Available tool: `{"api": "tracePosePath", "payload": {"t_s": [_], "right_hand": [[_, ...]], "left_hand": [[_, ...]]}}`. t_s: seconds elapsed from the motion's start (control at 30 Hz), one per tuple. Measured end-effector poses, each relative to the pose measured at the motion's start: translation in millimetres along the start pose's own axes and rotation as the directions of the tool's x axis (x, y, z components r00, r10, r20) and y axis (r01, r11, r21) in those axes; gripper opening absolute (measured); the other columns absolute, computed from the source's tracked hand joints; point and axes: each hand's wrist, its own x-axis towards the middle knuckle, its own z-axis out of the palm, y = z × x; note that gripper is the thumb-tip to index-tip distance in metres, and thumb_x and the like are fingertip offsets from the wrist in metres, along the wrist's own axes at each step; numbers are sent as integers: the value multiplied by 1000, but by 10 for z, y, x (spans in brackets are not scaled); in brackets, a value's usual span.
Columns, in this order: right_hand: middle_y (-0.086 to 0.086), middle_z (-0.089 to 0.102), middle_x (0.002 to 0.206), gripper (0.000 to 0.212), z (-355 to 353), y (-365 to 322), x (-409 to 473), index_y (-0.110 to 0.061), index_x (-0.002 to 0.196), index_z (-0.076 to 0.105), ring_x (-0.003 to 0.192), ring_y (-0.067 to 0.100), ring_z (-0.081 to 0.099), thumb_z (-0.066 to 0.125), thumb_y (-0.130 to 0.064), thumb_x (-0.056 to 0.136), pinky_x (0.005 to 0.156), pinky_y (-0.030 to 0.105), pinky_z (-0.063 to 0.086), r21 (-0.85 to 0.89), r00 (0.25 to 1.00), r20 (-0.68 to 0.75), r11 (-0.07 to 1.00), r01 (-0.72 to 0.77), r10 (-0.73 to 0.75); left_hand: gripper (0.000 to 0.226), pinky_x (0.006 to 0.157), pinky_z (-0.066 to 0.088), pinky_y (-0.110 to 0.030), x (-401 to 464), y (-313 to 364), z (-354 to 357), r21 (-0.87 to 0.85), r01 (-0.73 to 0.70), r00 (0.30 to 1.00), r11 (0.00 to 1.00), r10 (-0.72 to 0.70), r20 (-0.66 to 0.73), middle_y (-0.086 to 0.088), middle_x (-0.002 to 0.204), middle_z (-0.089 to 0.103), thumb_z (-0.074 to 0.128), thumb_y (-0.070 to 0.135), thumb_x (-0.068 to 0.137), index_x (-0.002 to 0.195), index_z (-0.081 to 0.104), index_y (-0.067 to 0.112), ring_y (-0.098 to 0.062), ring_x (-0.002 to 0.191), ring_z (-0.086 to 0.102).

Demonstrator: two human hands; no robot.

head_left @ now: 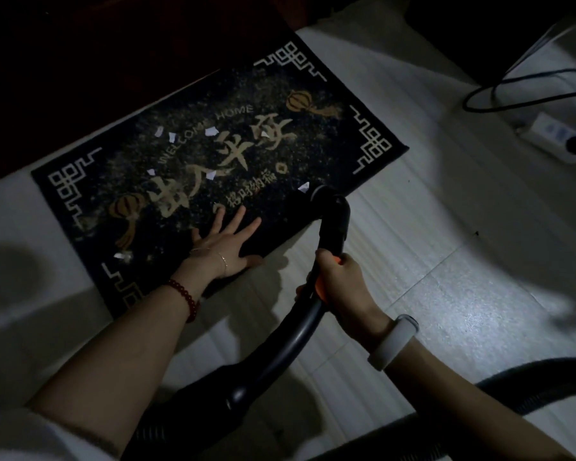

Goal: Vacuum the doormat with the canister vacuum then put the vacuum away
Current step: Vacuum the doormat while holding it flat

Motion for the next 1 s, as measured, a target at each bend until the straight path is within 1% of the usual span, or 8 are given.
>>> {"api": "tracePosePath", "payload": {"t_s": [0.17,0.3,0.43,0.57,0.67,0.77,0.9,1.0], "right_hand": [[12,46,72,14,-162,-172,107,-10,78,42,43,22,59,47,-16,90,59,45,53,34,983,-158,994,105,-98],[7,44,63,27,-225,-417,373,-14,60,40,66,32,53,52,-18,84,77,61,50,-93,946,-285,986,135,-157],[3,47,60,29,-147,-595,539,-15,60,46,59,21,50,54,-25,86,61,38,47,-159,936,-285,973,166,-206],[8,54,68,17,-59,-730,541,-5,80,50,53,21,57,56,-19,89,56,31,53,350,973,-215,923,163,-90],[7,49,67,17,-32,-751,504,-5,97,46,43,15,53,52,-20,91,46,22,51,681,997,-15,730,65,-74],[7,47,61,19,4,-758,455,-8,100,42,44,16,52,51,-22,91,47,23,51,635,996,49,772,25,-73],[9,49,55,12,47,-1170,340,-7,84,43,38,16,50,53,-11,89,41,23,47,417,962,-203,873,252,-181],[12,55,76,12,42,-1790,166,-14,86,44,64,23,57,57,-16,85,64,39,54,130,902,-243,910,395,-357]], "left_hand": [[63,117,7,-45,-44,-206,-20,-246,-37,999,968,29,-36,8,156,-12,43,48,92,146,15,33,-14,142,-15],[56,117,7,-35,-174,-141,-13,-453,-38,999,891,17,-50,4,157,3,42,45,93,143,29,25,-14,144,-4],[53,106,22,-17,-504,114,-140,-760,-150,972,632,235,4,3,143,40,40,44,93,138,41,16,-5,130,34],[50,72,41,-24,-742,315,-276,-801,-246,947,546,313,-77,4,72,57,54,59,74,73,58,9,-2,71,53],[77,69,45,-33,-798,370,-384,-815,-276,943,510,308,-126,-12,71,58,62,62,62,77,53,-13,-20,69,57],[84,67,43,-37,-886,423,-464,-835,-307,939,457,291,-186,-18,71,59,63,63,58,80,54,-18,-24,65,56],[79,64,39,-32,-975,593,-625,-816,-376,926,440,200,-320,-12,66,57,60,64,59,70,54,-14,-18,63,52],[49,66,38,-26,-1046,822,-955,-835,-371,925,405,85,-370,11,57,55,60,61,65,53,55,14,-7,63,51]]}}
